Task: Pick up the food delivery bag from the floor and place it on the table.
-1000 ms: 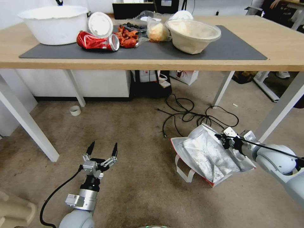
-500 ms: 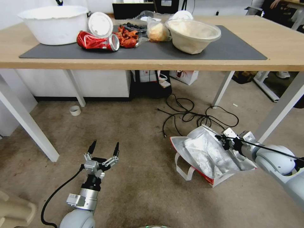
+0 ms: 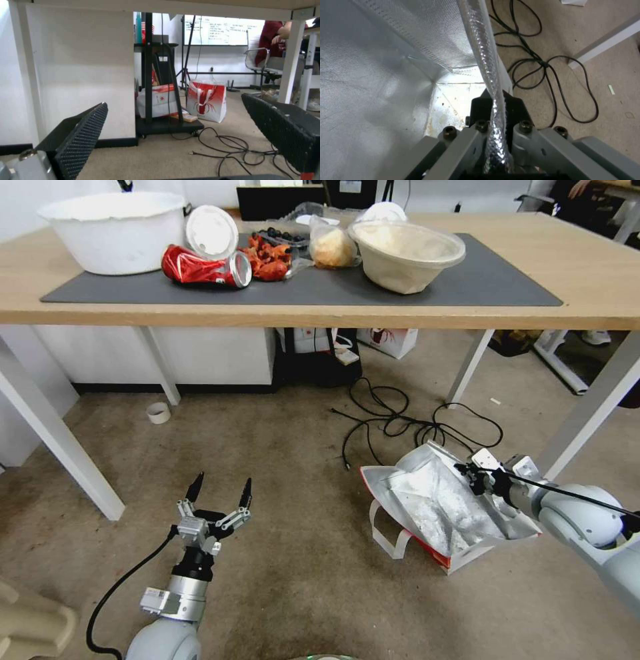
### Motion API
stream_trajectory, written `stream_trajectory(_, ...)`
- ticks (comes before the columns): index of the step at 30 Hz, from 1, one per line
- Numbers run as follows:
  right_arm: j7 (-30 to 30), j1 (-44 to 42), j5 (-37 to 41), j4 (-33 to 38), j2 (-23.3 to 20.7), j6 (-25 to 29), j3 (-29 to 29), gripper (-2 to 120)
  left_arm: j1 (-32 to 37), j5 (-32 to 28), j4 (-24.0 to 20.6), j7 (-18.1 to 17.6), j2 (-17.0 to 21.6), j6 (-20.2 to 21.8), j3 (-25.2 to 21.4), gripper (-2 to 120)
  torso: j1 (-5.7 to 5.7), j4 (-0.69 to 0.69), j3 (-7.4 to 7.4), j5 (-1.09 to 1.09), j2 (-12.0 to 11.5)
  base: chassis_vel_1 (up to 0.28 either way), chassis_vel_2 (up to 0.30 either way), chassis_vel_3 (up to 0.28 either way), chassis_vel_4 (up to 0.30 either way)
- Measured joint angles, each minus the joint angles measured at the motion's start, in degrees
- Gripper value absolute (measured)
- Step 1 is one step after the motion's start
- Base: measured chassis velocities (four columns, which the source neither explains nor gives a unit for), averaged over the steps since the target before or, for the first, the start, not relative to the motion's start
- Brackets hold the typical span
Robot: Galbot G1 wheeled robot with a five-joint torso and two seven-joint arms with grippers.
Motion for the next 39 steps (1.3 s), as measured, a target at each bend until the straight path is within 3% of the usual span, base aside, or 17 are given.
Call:
stream_trajectory(11,0.0,-1.3,1.3,2.3,-0.5,-0.4,0.1,0,-0.3,-1.2,0.6,0.5,0.2,-0.1,0.1,100,0.02,0.00,0.01,0.00,0.1,0.000,0.000,0.000,0.000)
stream_trajectory(20,-1.7,-8.9,11.3,11.7,-3.9,-3.4,8.1,0,-0.5,-1.8,0.8,0.4,0.6,0.2,0.0,100,0.04,0.00,1.83,-0.01,2.0,0.000,0.000,0.000,0.000)
stream_trajectory(24,-6.8,-12.8,15.9,15.0,-6.5,-3.3,14.0,0,-0.7,-2.2,0.8,0.4,0.7,0.3,0.0,100,0.11,0.00,2.68,-0.03,2.9,0.000,0.000,0.000,0.000)
stream_trajectory(28,-21.8,-18.9,20.3,16.0,-9.9,2.6,22.7,0,-0.8,-2.3,0.8,0.6,0.7,0.3,0.1,100,0.31,-0.01,3.81,-0.01,4.2,0.000,0.000,0.000,0.000)
stream_trajectory(29,-21.8,-18.9,20.3,16.0,-9.9,2.6,22.7,0,-0.8,-2.3,0.8,0.6,0.7,0.3,0.1,100,0.31,-0.01,3.81,-0.01,4.2,0.000,0.000,0.000,0.000)
stream_trajectory(32,-30.9,-20.5,21.6,15.7,-11.5,5.6,25.6,0,-0.7,-2.3,0.4,0.6,0.7,0.3,0.1,100,0.45,-0.01,4.61,0.00,5.1,0.000,0.000,0.000,0.000)
stream_trajectory(39,-39.4,-20.6,22.6,16.6,-14.4,6.2,28.1,0,-0.3,-2.6,-0.3,0.6,0.8,0.2,-0.2,100,0.67,0.00,5.98,-0.01,6.7,0.000,0.000,0.000,0.000)
